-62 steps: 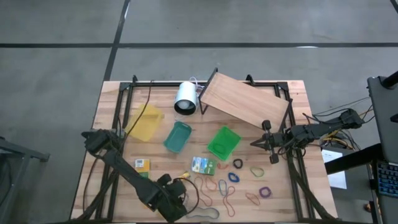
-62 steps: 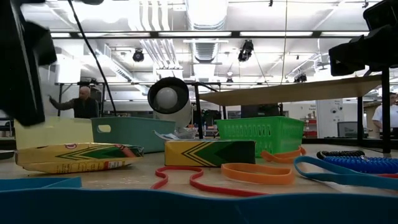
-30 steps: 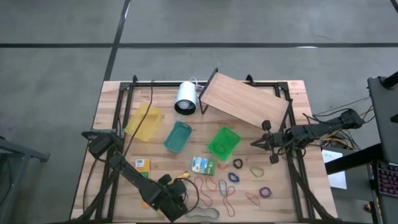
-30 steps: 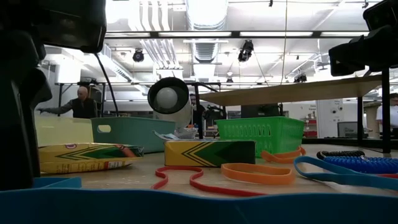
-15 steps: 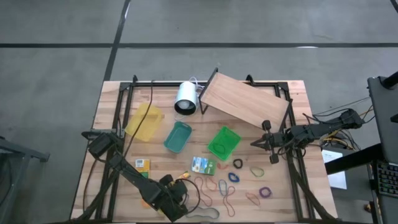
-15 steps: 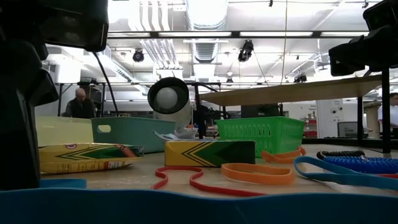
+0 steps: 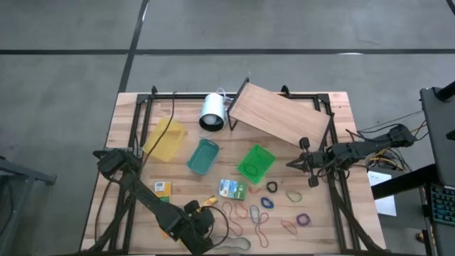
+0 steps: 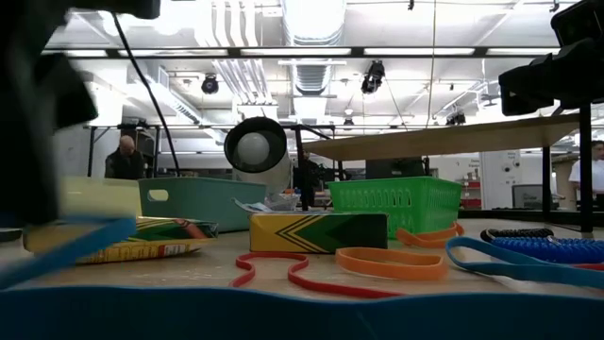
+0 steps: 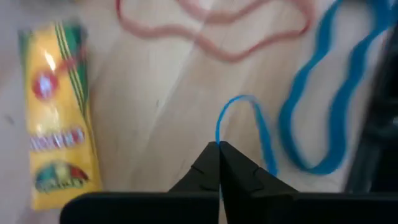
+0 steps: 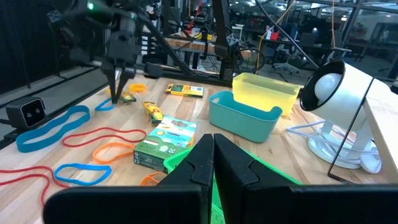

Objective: Pick & Place Office Desk Supplies
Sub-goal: Put the left blue rubber band into the green bin

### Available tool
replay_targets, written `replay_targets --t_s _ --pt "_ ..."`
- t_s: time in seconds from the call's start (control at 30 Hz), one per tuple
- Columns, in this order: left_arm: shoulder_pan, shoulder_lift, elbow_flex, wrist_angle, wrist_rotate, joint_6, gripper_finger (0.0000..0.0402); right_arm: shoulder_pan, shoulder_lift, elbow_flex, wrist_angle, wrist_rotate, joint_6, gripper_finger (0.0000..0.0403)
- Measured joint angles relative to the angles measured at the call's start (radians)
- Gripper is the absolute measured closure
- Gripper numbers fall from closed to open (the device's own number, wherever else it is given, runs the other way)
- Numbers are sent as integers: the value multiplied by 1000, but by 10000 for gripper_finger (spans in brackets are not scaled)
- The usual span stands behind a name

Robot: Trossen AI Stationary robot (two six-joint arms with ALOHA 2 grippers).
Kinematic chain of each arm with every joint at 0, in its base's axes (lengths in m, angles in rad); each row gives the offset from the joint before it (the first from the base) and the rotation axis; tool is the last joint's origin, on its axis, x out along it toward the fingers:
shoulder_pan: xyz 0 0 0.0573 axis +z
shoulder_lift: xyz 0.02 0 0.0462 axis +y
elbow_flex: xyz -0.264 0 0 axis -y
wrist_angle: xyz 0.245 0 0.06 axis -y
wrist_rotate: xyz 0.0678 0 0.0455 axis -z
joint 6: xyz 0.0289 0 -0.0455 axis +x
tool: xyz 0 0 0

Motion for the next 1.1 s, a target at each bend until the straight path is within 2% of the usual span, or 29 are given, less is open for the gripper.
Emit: replay_targets --t_s 0.2,0.43,0.57,0.73,0.87,1.0,1.1 --pt "25 -56 -1 -17 -99 124 401 0 0 0 0 0 0 394" --pt "121 -156 -1 -9 -235 397 401 0 0 0 0 0 0 394" --pt "182 -205 -1 56 -277 421 401 0 1 0 0 0 0 394" --pt "234 -208 -28 249 -283 596 401 0 1 0 0 0 0 394" --pt "280 -203 -61 429 -240 659 401 0 1 0 0 0 0 394" --pt "335 -203 -100 506 -175 678 401 0 2 0 0 0 0 394" --pt "373 -202 -117 518 -168 682 401 0 2 0 0 0 0 394"
